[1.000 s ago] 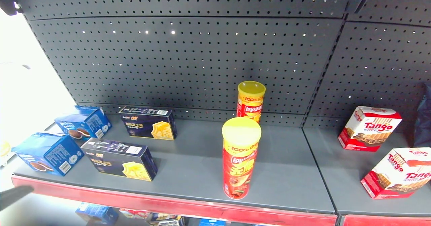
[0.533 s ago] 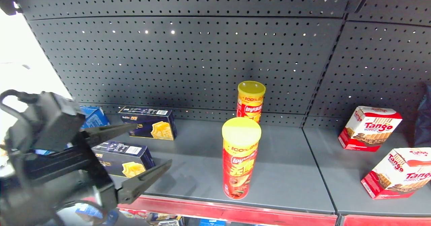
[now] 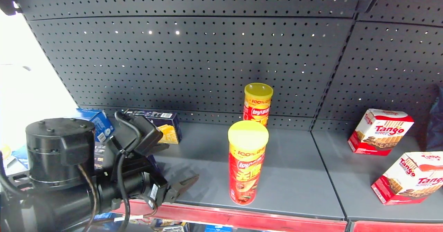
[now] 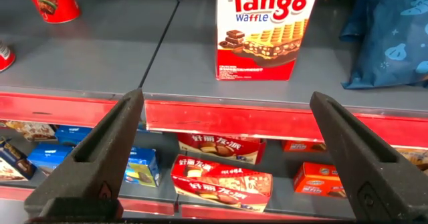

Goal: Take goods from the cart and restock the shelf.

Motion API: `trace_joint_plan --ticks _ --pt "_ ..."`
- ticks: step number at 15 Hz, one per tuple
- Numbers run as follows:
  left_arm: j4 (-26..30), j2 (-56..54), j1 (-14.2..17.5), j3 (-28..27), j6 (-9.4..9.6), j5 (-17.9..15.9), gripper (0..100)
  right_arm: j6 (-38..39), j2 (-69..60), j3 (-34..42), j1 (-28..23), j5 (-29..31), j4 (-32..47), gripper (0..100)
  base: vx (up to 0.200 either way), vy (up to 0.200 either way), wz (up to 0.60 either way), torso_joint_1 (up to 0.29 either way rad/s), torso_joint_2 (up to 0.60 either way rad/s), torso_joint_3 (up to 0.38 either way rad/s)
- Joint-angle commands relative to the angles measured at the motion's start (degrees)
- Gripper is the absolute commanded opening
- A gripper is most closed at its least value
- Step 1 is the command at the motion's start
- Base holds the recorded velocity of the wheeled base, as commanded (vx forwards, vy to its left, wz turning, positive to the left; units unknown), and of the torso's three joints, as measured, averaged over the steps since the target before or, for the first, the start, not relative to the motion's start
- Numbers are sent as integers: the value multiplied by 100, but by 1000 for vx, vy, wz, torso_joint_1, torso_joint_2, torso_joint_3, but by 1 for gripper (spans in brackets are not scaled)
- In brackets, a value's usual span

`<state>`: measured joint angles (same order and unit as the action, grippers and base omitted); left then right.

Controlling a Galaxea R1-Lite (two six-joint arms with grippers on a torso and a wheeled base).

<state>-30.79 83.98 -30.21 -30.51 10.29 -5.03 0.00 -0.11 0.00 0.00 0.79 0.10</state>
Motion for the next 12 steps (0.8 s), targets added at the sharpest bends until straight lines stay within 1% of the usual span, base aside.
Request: trace_joint_plan --ticks 1,2,3,5,6,7,9,11,12 --pt "12 233 -20 -7 -18 73 100 0 11 0 0 0 -1 100 0 0 0 0 0 0" --pt "3 294 -117 -16 -176 161 100 0 11 0 0 0 -1 100 0 0 0 0 0 0" --pt "-23 400 -222 -16 -414 310 100 0 11 0 0 0 -1 100 0 0 0 0 0 0" --pt "-58 611 -354 -25 -774 477 100 0 11 0 0 0 -1 100 0 0 0 0 0 0" --pt "-67 672 -381 -34 -862 495 100 0 11 0 0 0 -1 100 0 0 0 0 0 0" --pt "-67 822 -398 -69 -1011 547 100 0 11 0 0 0 -1 100 0 0 0 0 0 0" --pt "-129 989 -433 -130 -1055 583 100 0 11 0 0 0 -1 100 0 0 0 0 0 0" --pt "-146 1208 -486 -315 -1108 811 100 0 11 0 0 0 -1 100 0 0 0 0 0 0" --pt "-146 1314 -530 -438 -1231 943 100 0 11 0 0 0 -1 100 0 0 0 0 0 0"
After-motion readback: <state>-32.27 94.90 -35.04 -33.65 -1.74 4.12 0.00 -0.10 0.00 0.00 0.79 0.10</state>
